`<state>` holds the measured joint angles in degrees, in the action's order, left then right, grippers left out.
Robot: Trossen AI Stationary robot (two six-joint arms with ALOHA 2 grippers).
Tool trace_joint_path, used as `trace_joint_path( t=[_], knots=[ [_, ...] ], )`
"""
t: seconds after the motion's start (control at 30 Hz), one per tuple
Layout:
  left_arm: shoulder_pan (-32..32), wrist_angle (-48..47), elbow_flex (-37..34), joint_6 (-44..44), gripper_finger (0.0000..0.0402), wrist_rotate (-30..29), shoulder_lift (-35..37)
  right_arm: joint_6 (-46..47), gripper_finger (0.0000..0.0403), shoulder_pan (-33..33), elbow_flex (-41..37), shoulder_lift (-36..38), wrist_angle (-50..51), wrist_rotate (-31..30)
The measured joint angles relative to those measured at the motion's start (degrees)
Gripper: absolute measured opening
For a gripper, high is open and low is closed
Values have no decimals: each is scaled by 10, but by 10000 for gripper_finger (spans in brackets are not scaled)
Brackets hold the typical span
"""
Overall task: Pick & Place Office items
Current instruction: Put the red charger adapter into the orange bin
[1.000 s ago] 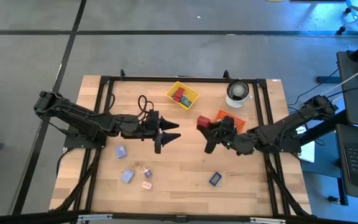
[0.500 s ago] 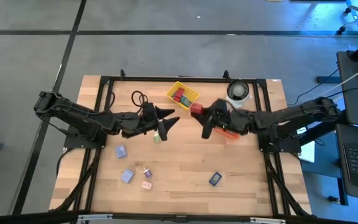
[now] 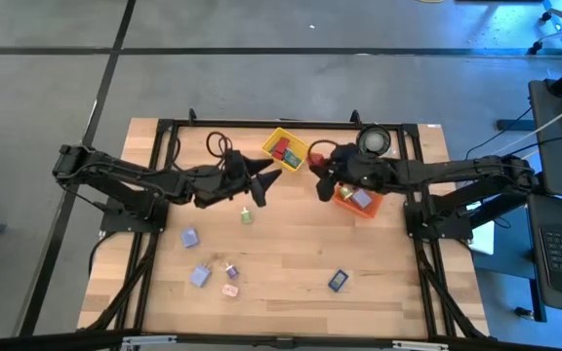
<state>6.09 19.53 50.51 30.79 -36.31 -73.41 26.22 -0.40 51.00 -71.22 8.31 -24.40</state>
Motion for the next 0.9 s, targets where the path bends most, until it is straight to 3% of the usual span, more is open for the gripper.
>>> trace_joint_path(
  t=[0.17, 0.47, 0.7, 0.9],
  knots=[
    [-13, 0, 0, 0, 233, -1, 0, 46, 127, -10, 0, 0, 168, -5],
    [-45, 0, 0, 33, 233, -1, 0, 156, 128, -10, 0, 0, 435, -68],
    [-57, 0, 0, 102, 233, -2, 0, 234, 128, -9, -43, 0, 431, -67],
    [-51, 0, 0, 110, 233, -1, 0, 315, 128, -9, -104, -1, 406, -39]
  ],
)
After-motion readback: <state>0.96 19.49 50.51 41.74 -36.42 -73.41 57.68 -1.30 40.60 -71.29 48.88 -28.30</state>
